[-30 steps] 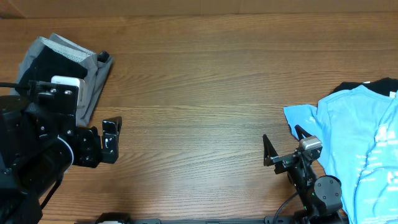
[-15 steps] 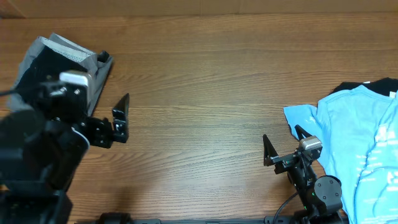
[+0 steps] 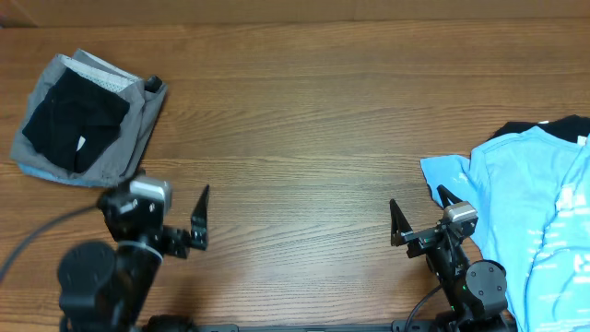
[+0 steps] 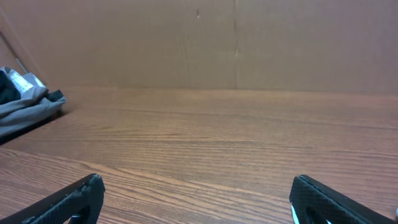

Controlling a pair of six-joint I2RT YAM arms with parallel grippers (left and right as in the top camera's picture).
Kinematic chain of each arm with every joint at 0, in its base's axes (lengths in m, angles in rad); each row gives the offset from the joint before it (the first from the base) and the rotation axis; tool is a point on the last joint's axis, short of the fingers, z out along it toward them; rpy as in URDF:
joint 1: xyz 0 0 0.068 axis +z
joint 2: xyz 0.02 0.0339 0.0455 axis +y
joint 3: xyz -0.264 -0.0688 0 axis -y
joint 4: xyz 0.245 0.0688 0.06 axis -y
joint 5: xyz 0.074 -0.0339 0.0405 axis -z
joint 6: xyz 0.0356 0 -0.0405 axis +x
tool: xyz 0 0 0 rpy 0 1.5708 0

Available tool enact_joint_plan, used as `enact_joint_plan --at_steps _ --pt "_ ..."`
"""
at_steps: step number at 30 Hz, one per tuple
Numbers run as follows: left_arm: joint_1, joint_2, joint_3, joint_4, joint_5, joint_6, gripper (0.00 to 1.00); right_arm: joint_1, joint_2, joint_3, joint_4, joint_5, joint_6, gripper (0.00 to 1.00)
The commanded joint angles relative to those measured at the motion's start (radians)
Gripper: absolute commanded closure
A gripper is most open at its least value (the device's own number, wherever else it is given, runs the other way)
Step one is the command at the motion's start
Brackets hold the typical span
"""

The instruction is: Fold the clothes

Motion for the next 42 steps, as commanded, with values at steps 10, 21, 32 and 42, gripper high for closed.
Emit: enact_joint_plan --at_steps 10,21,32,42 --pt "-0.006 -0.407 -0.344 0.088 -0.004 0.023 0.0 -0.005 -0.012 -0.004 0.006 0.001 0.003 0.0" --pt "-0.007 -0.46 -0.595 0.201 -0.007 0.002 0.0 -0.005 -0.012 -0.004 0.006 0.001 0.003 0.0" --pt "-0.007 -0.46 -0.744 0.364 -0.007 -0.007 0.0 -0.005 -0.012 -0.004 0.006 0.001 0.003 0.0" --pt "-0.007 -0.459 -0.743 0.363 -0.007 -0.007 0.0 -0.005 -0.012 -0.004 0.006 0.001 0.003 0.0"
